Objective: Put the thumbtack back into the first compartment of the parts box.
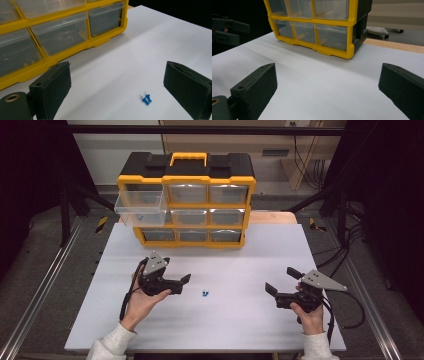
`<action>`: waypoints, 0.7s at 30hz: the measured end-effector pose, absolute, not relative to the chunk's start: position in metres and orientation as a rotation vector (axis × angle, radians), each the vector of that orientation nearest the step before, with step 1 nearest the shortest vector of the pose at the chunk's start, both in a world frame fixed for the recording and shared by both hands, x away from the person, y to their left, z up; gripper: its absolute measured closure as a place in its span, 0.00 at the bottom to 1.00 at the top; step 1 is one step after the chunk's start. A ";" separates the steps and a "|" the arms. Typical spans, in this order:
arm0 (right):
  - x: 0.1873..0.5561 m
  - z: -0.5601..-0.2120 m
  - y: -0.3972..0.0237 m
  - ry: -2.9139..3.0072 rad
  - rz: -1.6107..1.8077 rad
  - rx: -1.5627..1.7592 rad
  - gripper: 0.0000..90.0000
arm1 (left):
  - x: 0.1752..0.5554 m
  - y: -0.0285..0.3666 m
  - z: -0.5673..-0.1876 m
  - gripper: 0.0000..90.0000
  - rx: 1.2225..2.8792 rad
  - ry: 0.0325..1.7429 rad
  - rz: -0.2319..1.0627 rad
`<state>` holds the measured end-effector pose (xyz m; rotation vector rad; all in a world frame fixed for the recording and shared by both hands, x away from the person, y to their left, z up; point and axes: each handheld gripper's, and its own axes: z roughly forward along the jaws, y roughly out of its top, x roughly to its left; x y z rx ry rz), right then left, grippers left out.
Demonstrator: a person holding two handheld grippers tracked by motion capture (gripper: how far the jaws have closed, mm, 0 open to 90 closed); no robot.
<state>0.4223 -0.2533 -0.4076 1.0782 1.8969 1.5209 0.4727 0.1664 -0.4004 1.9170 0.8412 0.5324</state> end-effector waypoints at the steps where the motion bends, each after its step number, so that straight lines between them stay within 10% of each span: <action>1: 0.422 -0.408 -0.254 1.899 1.519 1.077 0.03 | 0.473 0.164 -0.402 0.08 1.920 0.843 0.526; 21: 0.422 -0.407 -0.254 1.891 1.522 1.073 0.03 | 0.480 0.127 -0.438 0.11 2.045 0.896 0.497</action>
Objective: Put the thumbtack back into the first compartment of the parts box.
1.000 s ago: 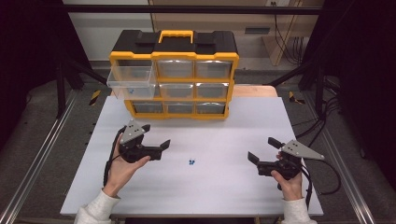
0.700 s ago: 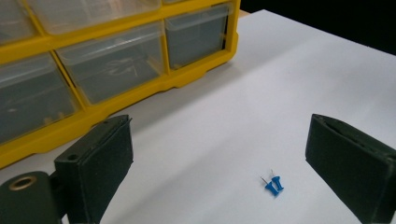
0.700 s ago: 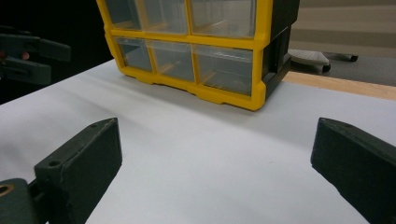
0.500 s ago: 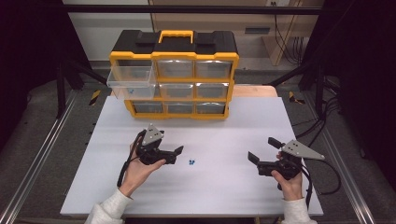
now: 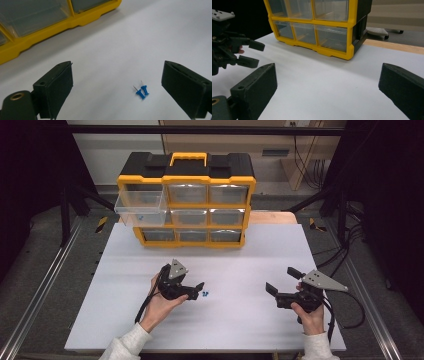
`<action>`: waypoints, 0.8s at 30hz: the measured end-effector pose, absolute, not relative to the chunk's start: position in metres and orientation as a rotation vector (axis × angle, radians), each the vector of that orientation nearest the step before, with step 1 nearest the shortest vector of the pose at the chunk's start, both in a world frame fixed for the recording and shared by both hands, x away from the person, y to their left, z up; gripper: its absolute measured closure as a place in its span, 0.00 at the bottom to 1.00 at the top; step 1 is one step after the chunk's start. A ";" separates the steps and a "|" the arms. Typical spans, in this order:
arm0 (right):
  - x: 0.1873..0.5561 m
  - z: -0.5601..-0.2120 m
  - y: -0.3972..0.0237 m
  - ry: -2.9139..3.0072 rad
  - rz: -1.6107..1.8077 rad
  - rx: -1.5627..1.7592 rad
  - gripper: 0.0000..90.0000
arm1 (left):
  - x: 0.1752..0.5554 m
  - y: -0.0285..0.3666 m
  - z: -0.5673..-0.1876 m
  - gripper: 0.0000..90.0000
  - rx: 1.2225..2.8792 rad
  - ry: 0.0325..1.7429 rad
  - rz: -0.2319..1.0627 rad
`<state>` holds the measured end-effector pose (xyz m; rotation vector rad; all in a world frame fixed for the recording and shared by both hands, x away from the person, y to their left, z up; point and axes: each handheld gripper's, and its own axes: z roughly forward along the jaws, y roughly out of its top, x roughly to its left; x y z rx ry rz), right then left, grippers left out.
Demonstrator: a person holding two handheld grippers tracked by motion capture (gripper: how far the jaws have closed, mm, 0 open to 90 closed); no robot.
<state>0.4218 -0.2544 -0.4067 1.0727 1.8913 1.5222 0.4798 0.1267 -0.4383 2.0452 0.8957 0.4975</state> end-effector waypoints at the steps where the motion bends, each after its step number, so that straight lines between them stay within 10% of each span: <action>1: 0.422 -0.407 -0.254 1.891 1.521 1.073 0.03 | 0.480 0.126 -0.440 0.12 2.062 0.897 0.500; 24: 0.421 -0.406 -0.254 1.885 1.537 1.080 0.02 | 0.487 0.105 -0.470 0.24 2.187 0.970 0.476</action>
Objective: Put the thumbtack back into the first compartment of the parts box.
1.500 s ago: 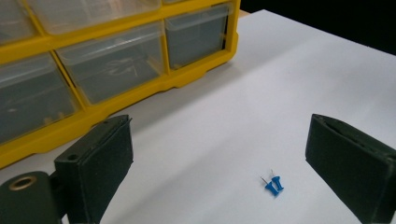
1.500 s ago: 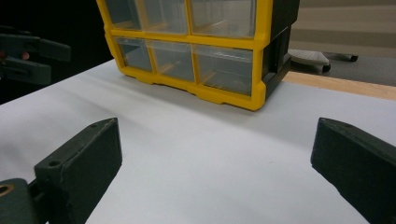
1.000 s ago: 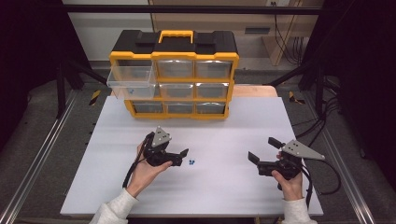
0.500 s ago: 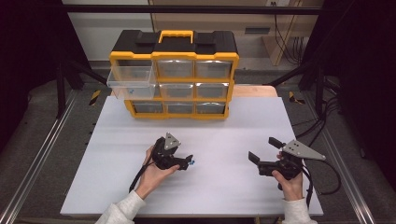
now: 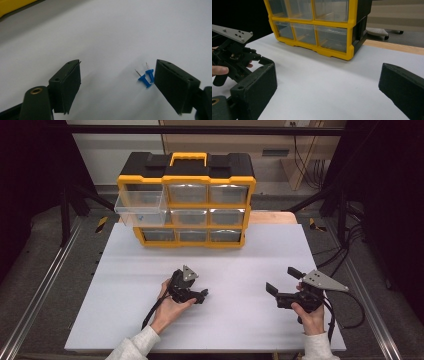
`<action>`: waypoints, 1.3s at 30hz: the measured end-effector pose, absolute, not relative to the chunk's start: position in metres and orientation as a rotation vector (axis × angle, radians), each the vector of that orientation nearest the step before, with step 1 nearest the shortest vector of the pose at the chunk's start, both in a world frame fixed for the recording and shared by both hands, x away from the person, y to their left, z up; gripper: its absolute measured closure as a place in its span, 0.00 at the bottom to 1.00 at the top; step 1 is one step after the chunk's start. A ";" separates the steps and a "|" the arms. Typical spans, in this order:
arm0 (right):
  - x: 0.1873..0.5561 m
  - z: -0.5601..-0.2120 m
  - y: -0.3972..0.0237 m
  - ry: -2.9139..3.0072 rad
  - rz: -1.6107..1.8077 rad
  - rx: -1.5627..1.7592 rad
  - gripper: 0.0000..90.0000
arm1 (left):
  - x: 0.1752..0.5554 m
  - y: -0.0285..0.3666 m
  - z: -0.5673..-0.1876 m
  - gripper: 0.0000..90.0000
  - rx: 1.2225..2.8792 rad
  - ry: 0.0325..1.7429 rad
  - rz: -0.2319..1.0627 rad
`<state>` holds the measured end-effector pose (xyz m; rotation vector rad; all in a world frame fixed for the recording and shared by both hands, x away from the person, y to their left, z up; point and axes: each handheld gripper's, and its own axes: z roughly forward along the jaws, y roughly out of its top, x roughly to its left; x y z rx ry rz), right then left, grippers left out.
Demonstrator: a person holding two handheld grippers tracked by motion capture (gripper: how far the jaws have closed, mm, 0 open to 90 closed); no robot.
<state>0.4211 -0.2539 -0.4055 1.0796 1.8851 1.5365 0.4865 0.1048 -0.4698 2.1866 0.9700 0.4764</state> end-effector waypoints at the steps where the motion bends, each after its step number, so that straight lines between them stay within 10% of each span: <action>1: 0.421 -0.406 -0.254 1.885 1.537 1.078 0.02 | 0.489 0.104 -0.471 0.24 2.188 0.943 0.488; 39: 0.421 -0.405 -0.256 1.882 1.537 1.062 0.02 | 0.480 0.096 -0.470 0.81 2.260 1.009 0.410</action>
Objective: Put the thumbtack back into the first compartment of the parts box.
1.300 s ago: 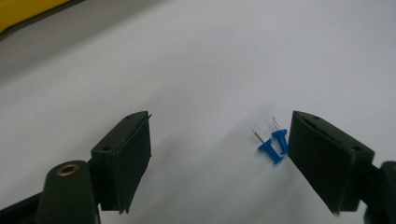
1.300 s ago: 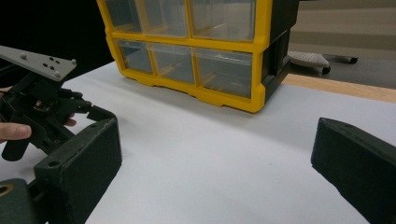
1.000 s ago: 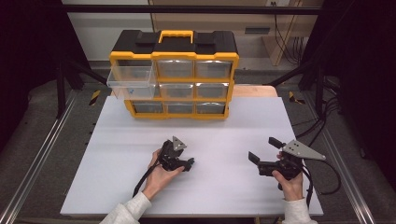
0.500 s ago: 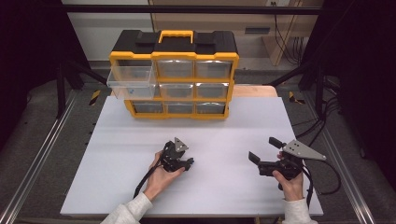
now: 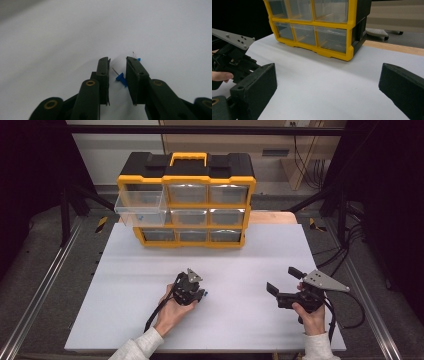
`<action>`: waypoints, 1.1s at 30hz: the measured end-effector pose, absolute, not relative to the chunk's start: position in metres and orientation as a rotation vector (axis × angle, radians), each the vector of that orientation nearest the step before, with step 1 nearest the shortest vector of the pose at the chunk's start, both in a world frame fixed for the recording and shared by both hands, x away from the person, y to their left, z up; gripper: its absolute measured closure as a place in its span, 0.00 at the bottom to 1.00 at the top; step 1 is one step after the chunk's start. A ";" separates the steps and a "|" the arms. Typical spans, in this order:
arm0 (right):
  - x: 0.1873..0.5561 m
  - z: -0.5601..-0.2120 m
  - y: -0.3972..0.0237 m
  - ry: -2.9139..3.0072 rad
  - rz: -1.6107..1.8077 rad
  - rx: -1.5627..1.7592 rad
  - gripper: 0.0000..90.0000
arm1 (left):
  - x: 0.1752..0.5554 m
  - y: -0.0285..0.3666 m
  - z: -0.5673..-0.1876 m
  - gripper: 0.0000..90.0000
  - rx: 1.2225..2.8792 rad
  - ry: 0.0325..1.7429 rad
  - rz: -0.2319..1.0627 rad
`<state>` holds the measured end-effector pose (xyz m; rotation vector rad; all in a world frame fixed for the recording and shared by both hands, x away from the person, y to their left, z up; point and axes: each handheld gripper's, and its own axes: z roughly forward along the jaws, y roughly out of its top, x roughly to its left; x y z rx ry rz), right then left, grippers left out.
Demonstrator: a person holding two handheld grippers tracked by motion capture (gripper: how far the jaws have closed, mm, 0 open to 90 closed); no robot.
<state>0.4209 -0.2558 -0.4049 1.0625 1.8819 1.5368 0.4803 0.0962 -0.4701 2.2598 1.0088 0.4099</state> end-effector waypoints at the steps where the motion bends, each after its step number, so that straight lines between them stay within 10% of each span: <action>1: 0.421 -0.405 -0.256 1.880 1.537 1.063 0.02 | 0.481 0.097 -0.470 0.82 2.254 1.014 0.412; 33: 0.420 -0.403 -0.255 1.878 1.545 1.072 0.02 | 0.480 0.109 -0.453 0.93 2.246 0.950 0.339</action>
